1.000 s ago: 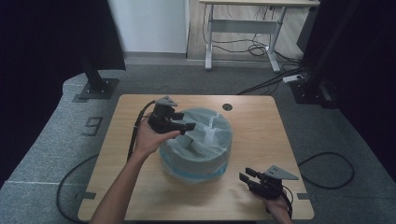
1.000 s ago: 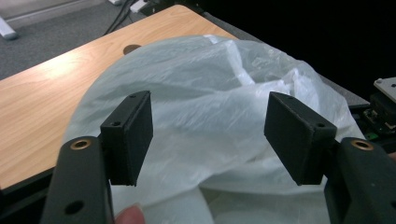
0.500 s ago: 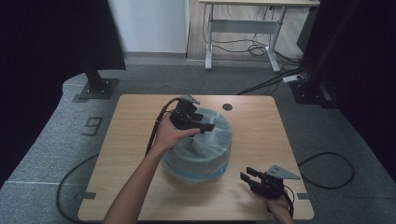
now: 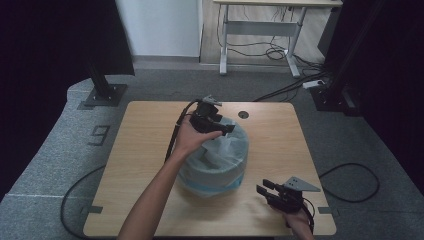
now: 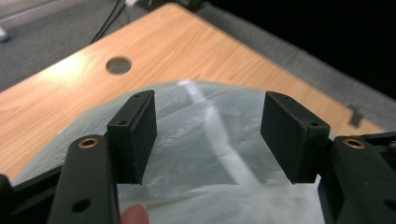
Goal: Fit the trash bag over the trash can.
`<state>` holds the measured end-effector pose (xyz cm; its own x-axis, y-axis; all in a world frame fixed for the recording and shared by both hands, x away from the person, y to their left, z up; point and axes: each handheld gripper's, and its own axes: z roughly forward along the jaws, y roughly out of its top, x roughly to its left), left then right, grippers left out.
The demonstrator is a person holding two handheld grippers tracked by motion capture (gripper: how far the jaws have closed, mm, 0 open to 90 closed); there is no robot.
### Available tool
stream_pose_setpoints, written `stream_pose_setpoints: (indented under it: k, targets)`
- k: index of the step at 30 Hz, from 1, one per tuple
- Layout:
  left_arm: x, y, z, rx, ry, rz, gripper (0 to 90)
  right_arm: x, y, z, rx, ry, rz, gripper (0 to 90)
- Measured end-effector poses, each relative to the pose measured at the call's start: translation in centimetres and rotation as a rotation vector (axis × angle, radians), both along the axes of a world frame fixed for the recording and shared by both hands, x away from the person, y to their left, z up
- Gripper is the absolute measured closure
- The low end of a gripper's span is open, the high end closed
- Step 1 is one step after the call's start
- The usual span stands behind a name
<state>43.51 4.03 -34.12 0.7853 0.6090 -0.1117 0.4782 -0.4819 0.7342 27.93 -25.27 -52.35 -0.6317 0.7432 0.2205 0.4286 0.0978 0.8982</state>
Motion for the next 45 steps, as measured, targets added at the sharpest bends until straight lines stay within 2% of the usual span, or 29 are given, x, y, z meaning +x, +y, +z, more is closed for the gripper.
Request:
stream_pose_setpoints:
  k: [3, 6, 12, 19, 23, 28, 33, 36, 40, 44, 45]
  targets:
    - [0.4, -0.4, -0.8, 0.047, 0.011, 0.003, 35.1, 0.0, 0.1, -0.1, -0.015, 0.001, 0.01, 56.8]
    - [0.6, -0.5, -1.2, 0.055, 0.029, 0.006, 35.0, 0.0, -0.1, -0.2, -0.015, 0.005, 0.007, 56.8]
    - [1.0, -0.9, -2.0, 0.11, 0.084, -0.003, 34.6, 0.0, -0.4, -0.2, -0.012, 0.006, 0.0, 56.8]
    - [1.0, -1.5, -2.9, 0.145, 0.107, -0.008, 34.6, 0.0, -0.3, -0.2, -0.016, 0.005, 0.004, 56.8]
    - [0.9, -1.2, -2.7, 0.13, 0.103, -0.01, 34.6, -0.1, -0.4, -0.2, -0.018, 0.004, 0.001, 56.8]
    - [-0.2, 0.4, -1.0, 0.052, 0.055, -0.007, 34.9, 0.0, -0.7, -0.2, -0.009, 0.004, -0.01, 56.8]
    - [-1.5, 2.2, 0.2, -0.005, 0.04, -0.011, 35.0, 0.0, -0.8, -0.1, -0.01, 0.003, -0.012, 56.7]
    - [-2.0, 2.9, 0.2, -0.009, 0.048, -0.025, 35.2, 0.0, -0.7, -0.1, -0.011, 0.001, -0.011, 56.7]
    - [-2.3, 3.0, -0.4, -0.004, 0.089, -0.054, 35.2, 0.0, -0.7, -0.1, -0.014, 0.004, -0.011, 56.4]
    - [-2.3, 2.3, -1.4, 0.039, 0.116, -0.069, 35.1, 0.0, -0.7, -0.1, -0.015, 0.005, -0.012, 56.3]
    - [-2.2, 2.1, -1.7, 0.06, 0.137, -0.07, 35.3, 0.0, -0.7, -0.1, -0.016, 0.006, -0.011, 56.4]
